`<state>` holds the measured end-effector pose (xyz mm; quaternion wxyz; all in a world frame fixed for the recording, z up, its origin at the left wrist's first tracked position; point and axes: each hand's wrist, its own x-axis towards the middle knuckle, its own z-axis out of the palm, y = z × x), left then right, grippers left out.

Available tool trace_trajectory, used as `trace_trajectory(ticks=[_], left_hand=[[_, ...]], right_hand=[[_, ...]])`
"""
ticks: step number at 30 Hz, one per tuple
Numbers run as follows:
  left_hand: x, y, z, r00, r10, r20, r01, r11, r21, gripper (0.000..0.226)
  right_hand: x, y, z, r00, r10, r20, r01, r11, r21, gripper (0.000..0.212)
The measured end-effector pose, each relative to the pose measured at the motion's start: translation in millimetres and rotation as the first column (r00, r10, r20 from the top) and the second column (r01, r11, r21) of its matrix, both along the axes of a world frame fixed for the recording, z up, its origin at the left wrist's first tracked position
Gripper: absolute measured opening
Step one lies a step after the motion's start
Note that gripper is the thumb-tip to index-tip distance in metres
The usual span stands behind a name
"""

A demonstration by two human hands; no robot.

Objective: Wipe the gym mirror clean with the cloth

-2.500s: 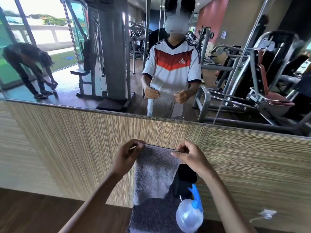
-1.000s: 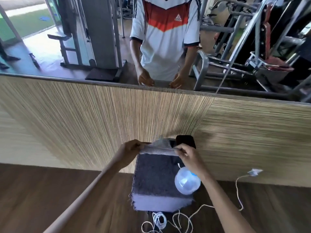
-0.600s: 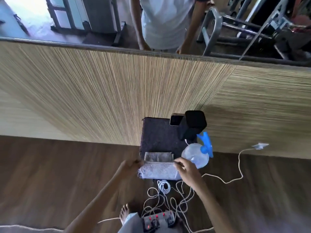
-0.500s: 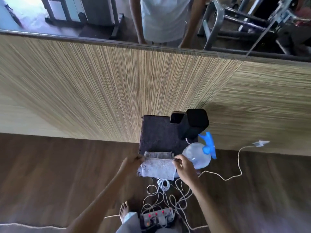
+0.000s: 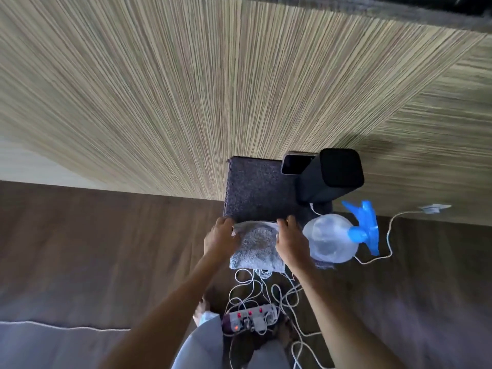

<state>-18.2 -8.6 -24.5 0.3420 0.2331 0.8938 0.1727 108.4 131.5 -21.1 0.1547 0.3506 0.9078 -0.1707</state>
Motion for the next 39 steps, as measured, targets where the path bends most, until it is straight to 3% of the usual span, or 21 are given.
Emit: trace_trajectory(ticks=[6,10,13,16,18,19,21,23,26,27,30,35,39], left_hand=[[-12,10,2,0.993,-0.119,-0.009,0.119,0.991,-0.067,0.034],[-34,19,8,0.983,-0.149,0.110,0.150,0.989,-0.006,0.028],[-54,36,16,0.982,-0.042,0.182,0.019,0.992,0.126,0.009],[-73,60,29,0.976,0.098,0.197,-0.146,0.957,0.249,0.018],[-80,71,30,0.984,0.127,0.121,-0.157,0.946,0.285,0.008],[-79,74,30,0.989,0.129,0.071,-0.144,0.947,0.287,0.019],[-70,76,25,0.996,0.057,-0.074,-0.041,0.978,0.204,0.044],[-51,71,18,0.962,-0.124,-0.243,0.147,0.986,0.078,0.059],[-35,48,-10,0.823,-0.383,-0.419,0.420,0.907,-0.004,0.062],[-34,37,-23,0.810,-0.434,-0.394,0.452,0.891,-0.053,0.062],[-34,16,-47,0.811,-0.467,-0.352,0.456,0.882,-0.118,0.067],[-31,17,-49,0.823,-0.451,-0.345,0.429,0.892,-0.144,0.070],[-32,18,-49,0.779,-0.437,-0.450,0.423,0.896,-0.138,0.070]], right_hand=[[-15,7,7,0.984,0.019,0.177,-0.013,0.999,-0.033,0.033],[-32,27,16,0.978,-0.045,0.203,0.088,0.974,-0.207,0.031],[-44,46,27,0.987,-0.142,0.074,0.157,0.951,-0.268,0.023],[-61,66,29,0.957,-0.265,-0.114,0.222,0.929,-0.296,0.007],[-72,74,23,0.889,-0.394,-0.234,0.301,0.887,-0.349,0.017],[-75,73,19,0.851,-0.441,-0.286,0.330,0.871,-0.363,0.027],[-75,59,8,0.830,-0.376,-0.413,0.312,0.925,-0.215,0.040],[-71,35,-5,0.858,-0.139,-0.495,0.169,0.985,0.018,0.048],[-58,12,-28,0.903,0.173,-0.393,-0.115,0.979,0.166,0.054],[-49,11,-39,0.927,0.196,-0.321,-0.140,0.972,0.190,0.056],[-24,15,-58,0.984,0.041,-0.176,-0.011,0.986,0.169,0.075],[-31,8,-56,0.987,-0.068,-0.143,0.085,0.990,0.114,0.081],[-36,11,-51,0.980,0.054,-0.194,-0.012,0.978,0.209,0.076]])
